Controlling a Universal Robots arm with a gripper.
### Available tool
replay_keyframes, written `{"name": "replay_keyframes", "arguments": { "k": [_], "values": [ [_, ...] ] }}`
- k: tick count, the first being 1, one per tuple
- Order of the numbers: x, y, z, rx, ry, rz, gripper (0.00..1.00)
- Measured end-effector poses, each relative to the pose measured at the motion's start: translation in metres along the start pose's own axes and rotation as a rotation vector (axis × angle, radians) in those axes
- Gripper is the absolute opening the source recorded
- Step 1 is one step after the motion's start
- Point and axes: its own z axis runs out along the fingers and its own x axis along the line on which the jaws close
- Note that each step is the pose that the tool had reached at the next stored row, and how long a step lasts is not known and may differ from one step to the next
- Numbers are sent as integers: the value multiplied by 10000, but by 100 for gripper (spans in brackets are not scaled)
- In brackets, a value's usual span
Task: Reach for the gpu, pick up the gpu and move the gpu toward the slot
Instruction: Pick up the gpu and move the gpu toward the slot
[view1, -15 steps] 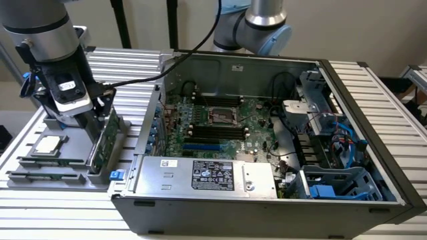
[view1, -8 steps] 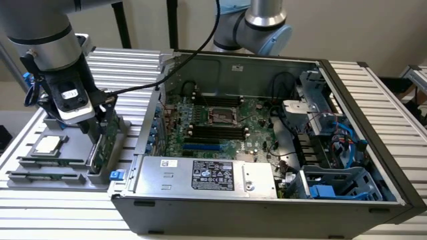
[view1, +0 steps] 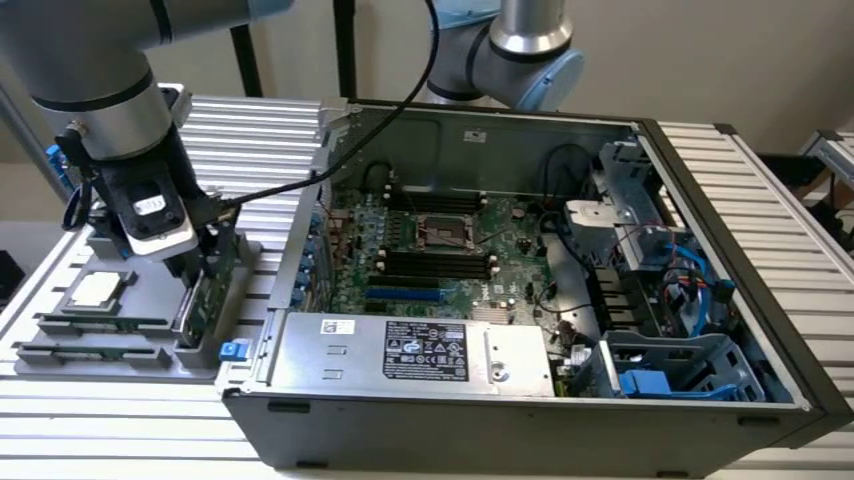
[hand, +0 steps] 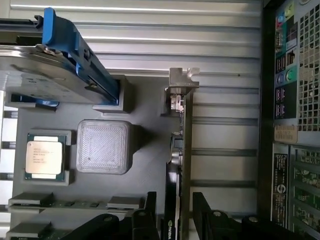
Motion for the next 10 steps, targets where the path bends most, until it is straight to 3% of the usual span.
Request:
{"name": "replay_keyframes", "arguments": {
  "k": [10],
  "values": [
    [-2,27,116,5,-10,209,42]
  ]
}}
